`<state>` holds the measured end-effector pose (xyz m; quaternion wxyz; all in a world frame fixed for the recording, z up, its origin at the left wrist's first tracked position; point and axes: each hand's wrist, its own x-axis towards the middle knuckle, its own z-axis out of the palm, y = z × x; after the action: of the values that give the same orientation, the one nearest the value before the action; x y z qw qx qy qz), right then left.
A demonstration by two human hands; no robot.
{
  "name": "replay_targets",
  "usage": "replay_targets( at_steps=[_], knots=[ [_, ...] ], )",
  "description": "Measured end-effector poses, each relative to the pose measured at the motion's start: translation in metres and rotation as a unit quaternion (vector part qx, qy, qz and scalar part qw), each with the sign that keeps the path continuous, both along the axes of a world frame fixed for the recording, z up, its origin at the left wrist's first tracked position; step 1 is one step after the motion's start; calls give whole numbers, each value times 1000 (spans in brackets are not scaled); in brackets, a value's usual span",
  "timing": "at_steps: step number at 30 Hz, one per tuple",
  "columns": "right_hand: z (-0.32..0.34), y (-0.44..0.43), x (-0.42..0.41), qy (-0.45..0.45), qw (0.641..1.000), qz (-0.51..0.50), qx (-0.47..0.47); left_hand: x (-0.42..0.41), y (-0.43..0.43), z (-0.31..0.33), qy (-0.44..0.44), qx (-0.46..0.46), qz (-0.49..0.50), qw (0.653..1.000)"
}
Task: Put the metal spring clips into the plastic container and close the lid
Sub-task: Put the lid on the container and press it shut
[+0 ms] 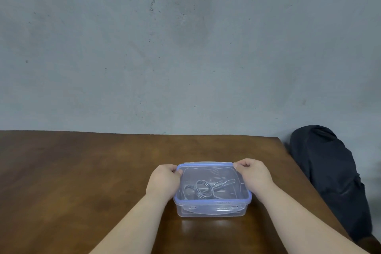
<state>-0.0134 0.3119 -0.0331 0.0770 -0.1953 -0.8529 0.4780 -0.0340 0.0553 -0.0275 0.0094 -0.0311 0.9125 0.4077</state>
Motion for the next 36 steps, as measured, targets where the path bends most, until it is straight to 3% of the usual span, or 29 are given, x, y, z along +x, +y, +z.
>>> replay_targets(
  at_steps=[10, 16, 19, 24, 28, 30, 32, 33, 35, 36],
  knots=[
    [-7, -2, -3, -7, 999, 12, -31, -15, 8, -8, -42, 53, 2, 998],
    [-17, 1, -2, -21, 991, 42, -126, -18, 10, -19, -82, 150, -13, 985],
    [-25, 1, -2, 13, 968, 51, -247, -15, 8, -22, -105, 264, -25, 958],
    [-28, -7, 6, 62, 899, 39, -431, -11, 5, -23, -133, 394, -46, 908],
    [-26, -7, 9, 65, 883, 59, -462, -8, 5, -21, -134, 446, -71, 882],
    [-27, -5, 7, 54, 896, 75, -435, -11, 5, -22, -114, 382, -98, 912],
    [-29, -1, 4, 40, 929, 94, -355, -15, 0, -22, -48, 181, -159, 969],
    [-29, 2, 2, 43, 953, 113, -278, -16, -3, -20, -8, 62, -203, 977],
    [-23, 9, 3, 53, 978, 195, -60, -15, -6, -11, 51, -126, -306, 942],
    [-15, 11, 5, 39, 965, 252, 61, -12, -7, -4, 65, -195, -352, 913]
  ],
)
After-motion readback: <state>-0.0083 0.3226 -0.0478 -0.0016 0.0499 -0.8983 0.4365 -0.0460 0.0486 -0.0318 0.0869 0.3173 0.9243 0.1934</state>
